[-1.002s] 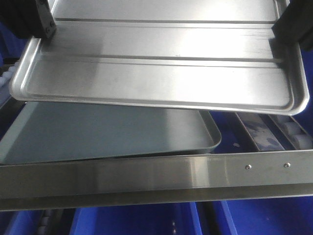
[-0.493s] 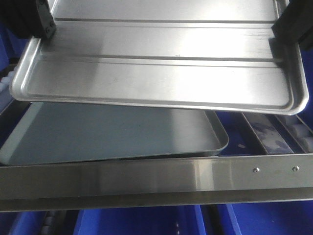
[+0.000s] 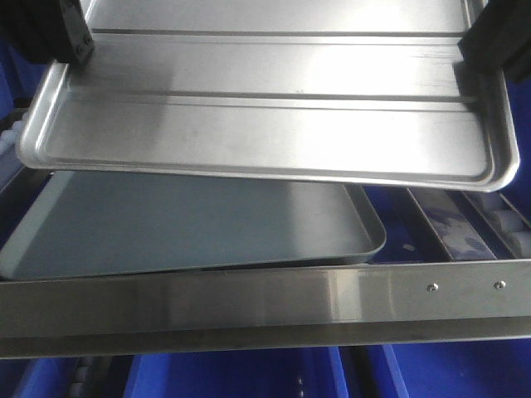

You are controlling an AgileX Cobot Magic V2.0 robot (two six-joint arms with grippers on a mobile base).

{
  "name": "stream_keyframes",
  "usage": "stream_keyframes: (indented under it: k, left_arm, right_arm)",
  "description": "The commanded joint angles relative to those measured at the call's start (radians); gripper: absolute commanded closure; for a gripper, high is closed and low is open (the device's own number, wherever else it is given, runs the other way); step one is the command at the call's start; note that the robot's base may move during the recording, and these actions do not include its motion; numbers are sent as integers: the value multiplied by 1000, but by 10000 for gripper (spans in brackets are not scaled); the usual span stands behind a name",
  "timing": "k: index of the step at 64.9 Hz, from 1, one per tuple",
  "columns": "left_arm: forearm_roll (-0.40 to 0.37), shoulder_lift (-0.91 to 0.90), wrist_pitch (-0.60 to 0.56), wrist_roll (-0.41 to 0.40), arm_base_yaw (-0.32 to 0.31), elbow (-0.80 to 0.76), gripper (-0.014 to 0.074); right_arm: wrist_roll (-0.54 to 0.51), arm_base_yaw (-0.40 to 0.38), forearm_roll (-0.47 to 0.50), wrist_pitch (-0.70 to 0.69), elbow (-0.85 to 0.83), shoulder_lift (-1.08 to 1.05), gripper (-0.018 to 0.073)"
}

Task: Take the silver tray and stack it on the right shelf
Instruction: 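Carry the silver tray over the grey-green tray on the shelf, then lower the silver tray into the grey-green tray with both grippers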

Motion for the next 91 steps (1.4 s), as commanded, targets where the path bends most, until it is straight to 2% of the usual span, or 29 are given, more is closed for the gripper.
stream_keyframes:
  k: [1, 9, 26, 35, 45, 52, 73, 87, 91]
  left_arm:
    - [177, -41, 234, 4, 11, -23, 689]
    - [175, -41, 200, 51, 11, -28, 689]
    - [165, -29, 71, 53, 60, -99, 689]
    - [136, -24, 17, 53, 135, -112, 688]
    - [61, -4, -111, 78, 264, -112, 688]
    - [41, 43, -144, 89, 320, -112, 688]
    - [38, 265, -193, 112, 402, -112, 688]
    - [37, 354, -225, 113, 434, -112, 688]
    - [18, 365, -227, 142, 441, -112, 688]
  right_arm:
    - [-13, -11, -115, 43, -28, -15, 503]
    - [-23, -11, -115, 31, -51, 1, 503]
    - [-98, -11, -115, 77, -262, 165, 503]
    - [-129, -11, -115, 94, -399, 287, 503]
    - [-146, -11, -130, 98, -520, 427, 503]
    - [-163, -14, -132, 104, -583, 526, 503]
    - [-174, -45, -170, 51, -633, 744, 503]
    - [-174, -80, -171, 26, -633, 800, 503]
    - [-174, -90, -171, 25, -633, 804, 503]
